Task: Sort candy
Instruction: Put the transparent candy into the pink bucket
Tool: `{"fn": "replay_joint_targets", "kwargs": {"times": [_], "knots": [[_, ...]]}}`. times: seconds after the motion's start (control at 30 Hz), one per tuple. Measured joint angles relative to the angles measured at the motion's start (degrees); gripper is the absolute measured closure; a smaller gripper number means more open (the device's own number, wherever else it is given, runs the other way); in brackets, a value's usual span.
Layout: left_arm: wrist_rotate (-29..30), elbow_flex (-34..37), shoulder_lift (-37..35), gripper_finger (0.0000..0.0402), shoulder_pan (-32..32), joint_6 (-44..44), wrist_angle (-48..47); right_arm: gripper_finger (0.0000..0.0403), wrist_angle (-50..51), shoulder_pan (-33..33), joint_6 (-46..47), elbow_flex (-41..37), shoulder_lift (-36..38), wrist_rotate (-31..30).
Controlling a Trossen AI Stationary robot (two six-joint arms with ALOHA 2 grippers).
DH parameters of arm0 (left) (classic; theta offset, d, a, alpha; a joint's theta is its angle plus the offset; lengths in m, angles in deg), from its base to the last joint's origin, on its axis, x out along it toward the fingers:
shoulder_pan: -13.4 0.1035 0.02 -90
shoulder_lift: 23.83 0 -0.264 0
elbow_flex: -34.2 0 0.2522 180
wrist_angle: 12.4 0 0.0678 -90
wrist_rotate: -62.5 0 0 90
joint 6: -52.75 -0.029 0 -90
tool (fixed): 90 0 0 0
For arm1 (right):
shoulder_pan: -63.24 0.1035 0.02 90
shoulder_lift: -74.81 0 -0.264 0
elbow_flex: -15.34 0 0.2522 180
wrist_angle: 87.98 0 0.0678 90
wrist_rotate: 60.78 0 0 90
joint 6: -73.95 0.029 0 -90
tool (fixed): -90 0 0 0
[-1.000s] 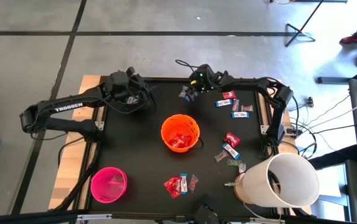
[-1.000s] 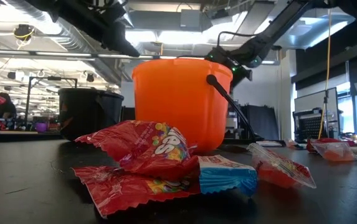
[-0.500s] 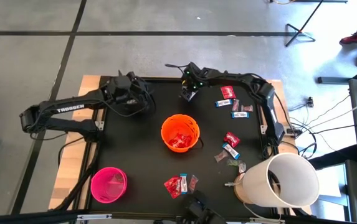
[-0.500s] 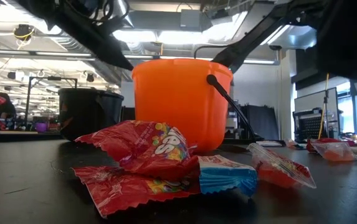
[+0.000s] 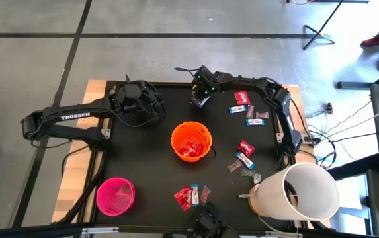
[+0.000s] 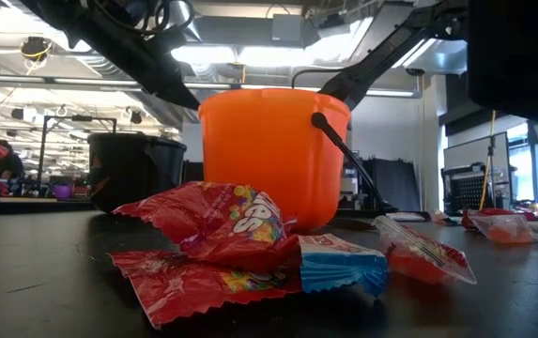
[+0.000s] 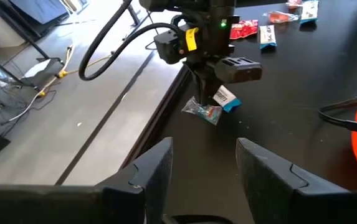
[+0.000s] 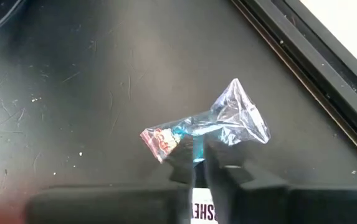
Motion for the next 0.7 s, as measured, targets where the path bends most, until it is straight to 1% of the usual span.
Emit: {"fn": "replay_joint_targets", "kwargs": {"times": [0.07, 0.17, 0.3, 0.57, 0.7], "knots": [[0.0, 0.0, 0.0, 0.0233, -0.4, 0.0, 0.0, 0.0397, 0.1, 0.0, -0.2, 0.0, 0.0, 0.0], [0.2, 0.0, 0.0, 0.0233, -1.0, 0.4, 0.0, 0.0380, 0.1, 0.0, 0.0, 0.0, 0.0, -0.1], [0.4, 0.0, 0.0, 0.0233, -1.3, 1.7, 0.0, 0.0339, -0.3, 0.1, 0.0, 0.0, 0.0, -4.0], [0.5, 0.0, 0.0, 0.0233, -1.6, 4.1, -0.3, 0.0238, -3.1, 0.0, 0.0, 0.0, -0.2, -4.3], [0.6, 0.0, 0.0, 0.0233, -1.6, 4.2, -0.2, 0.0209, -2.4, -0.9, 2.3, -0.1, -0.8, -2.1]]}}
